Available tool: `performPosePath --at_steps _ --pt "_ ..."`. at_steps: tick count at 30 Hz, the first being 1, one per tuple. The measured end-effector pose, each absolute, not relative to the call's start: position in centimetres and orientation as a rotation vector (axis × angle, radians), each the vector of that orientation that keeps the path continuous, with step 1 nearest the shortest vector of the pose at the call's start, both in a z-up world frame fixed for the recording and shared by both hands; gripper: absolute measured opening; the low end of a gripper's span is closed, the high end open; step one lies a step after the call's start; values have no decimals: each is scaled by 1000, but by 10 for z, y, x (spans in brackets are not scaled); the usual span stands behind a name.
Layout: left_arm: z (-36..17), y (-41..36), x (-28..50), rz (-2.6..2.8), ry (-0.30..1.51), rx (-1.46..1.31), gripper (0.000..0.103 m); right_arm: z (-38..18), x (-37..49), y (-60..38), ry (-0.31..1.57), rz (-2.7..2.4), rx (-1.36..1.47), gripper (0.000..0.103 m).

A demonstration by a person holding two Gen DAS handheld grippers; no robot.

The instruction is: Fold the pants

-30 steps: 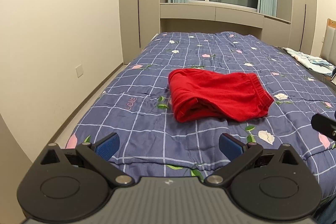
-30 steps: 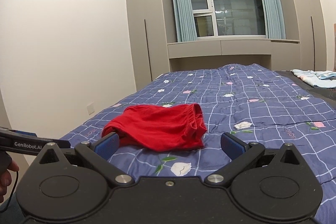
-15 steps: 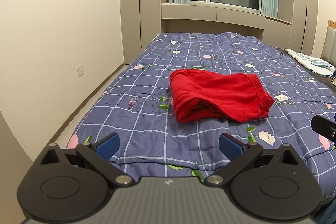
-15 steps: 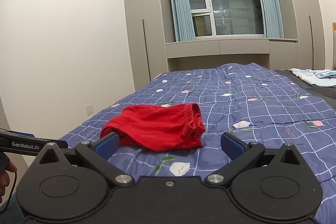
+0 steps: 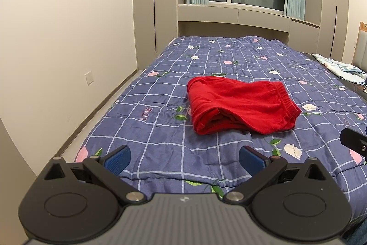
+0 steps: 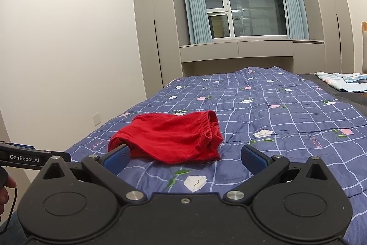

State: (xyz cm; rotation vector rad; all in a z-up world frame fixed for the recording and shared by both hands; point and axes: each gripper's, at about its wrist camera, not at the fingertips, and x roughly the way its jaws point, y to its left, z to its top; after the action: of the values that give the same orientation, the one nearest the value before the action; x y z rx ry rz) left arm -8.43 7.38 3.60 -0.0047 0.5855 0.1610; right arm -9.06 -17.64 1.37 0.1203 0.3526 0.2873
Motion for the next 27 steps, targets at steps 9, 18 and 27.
performPosePath --at_steps 9,18,27 --pt "35 75 -83 167 582 -4 103 13 -90 -177 355 286 121 103" --pt "35 76 -82 171 584 -7 102 13 -88 -176 361 286 122 103" --pt "36 77 -82 174 590 -16 103 10 -86 -176 370 296 129 103"
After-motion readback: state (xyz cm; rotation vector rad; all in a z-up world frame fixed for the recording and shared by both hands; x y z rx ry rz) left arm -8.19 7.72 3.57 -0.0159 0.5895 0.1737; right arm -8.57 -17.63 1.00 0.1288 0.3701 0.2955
